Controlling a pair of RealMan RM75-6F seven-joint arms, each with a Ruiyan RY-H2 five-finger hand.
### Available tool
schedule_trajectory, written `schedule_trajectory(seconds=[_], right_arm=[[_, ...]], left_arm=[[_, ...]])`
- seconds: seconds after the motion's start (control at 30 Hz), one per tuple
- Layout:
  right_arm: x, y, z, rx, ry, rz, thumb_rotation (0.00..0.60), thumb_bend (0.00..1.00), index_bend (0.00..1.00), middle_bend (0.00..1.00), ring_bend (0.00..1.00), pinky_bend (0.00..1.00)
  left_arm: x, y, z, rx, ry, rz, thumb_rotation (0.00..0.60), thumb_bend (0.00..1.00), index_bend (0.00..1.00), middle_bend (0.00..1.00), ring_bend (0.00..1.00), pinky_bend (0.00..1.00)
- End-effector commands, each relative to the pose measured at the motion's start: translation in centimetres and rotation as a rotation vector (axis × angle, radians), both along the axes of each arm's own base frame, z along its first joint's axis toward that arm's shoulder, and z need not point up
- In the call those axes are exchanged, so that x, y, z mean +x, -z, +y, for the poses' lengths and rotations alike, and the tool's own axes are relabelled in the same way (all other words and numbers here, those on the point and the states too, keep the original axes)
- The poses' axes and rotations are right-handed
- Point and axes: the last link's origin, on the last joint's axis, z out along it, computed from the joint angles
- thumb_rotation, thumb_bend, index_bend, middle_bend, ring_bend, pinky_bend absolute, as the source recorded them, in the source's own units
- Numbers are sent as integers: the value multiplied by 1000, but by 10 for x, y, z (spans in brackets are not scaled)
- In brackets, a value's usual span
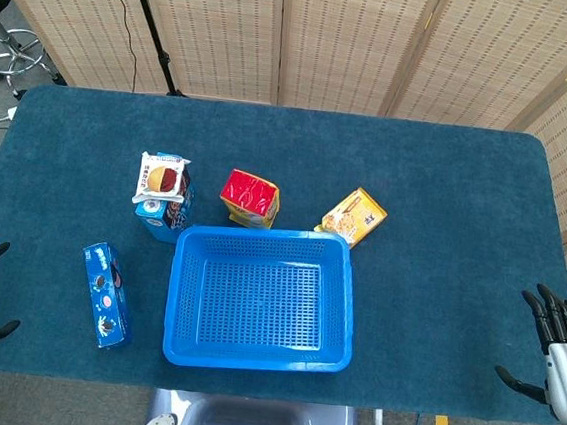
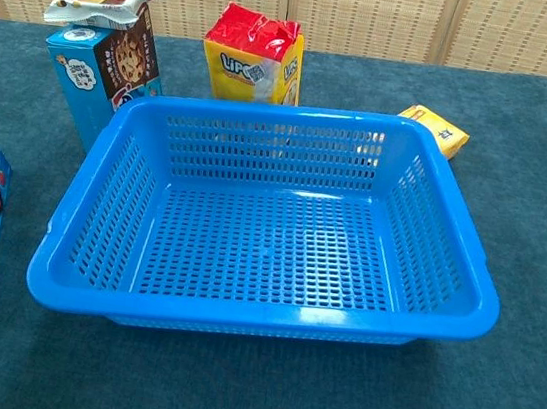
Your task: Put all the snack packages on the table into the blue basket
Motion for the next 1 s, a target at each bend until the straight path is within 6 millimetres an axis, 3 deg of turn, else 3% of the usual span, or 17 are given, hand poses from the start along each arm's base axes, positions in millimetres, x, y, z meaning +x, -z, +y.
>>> schedule_trajectory(seconds=[0.03,0.4,0.63,1.0], right_arm=[[0,0,0,3,1,-3,600,0,0,0,0,0],[-1,-3,0,-1,8,-14,600,0,0,0,0,0],[-1,-5,-1,-16,21,-17,600,0,0,0,0,1],[-1,-8,-1,-39,33,-22,600,0,0,0,0,4]], left_arm=[[0,0,0,-2,0,2,600,47,0,0,0,0],[1,7,4,-50,24,36,600,46,0,0,0,0],[-8,19,29,-176,210,343,600,46,0,0,0,0],[-16,63,63,-298,468,513,600,46,0,0,0,0]])
